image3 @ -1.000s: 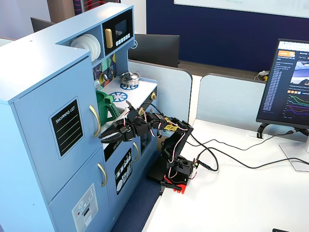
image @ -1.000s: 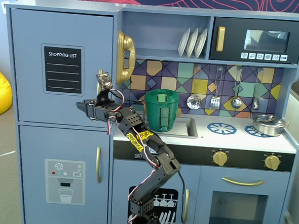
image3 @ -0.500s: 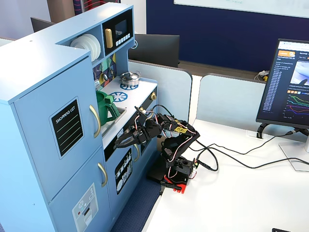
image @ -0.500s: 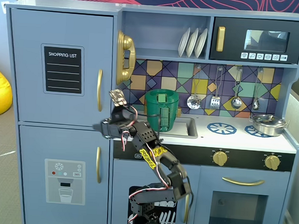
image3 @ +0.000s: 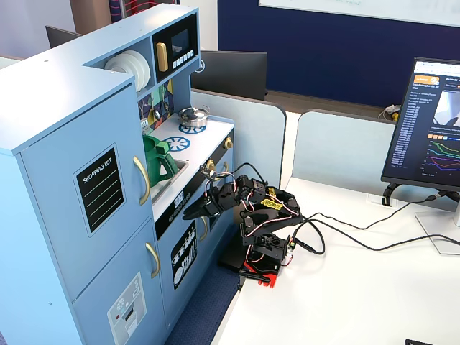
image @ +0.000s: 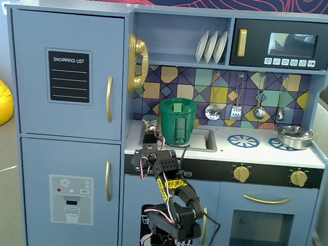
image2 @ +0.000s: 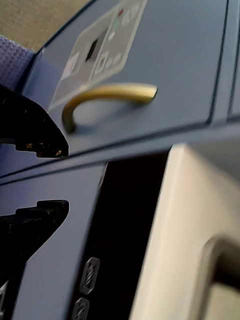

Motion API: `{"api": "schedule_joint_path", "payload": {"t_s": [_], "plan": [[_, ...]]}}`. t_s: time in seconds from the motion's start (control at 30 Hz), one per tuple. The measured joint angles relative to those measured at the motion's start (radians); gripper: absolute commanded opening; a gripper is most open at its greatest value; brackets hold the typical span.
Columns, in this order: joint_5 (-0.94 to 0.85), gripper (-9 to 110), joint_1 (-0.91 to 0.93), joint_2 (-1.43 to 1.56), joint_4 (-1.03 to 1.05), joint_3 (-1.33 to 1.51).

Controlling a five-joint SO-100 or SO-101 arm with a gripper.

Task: Close the left cabinet door

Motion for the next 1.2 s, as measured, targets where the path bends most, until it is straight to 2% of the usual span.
{"api": "schedule_joint_path", "payload": {"t_s": [0.63,1.2], "plan": [[0.051,0,0.402,0.239,0.218,0.41],[0.081,0,0.465,0.278,0.403,0.609]]}}
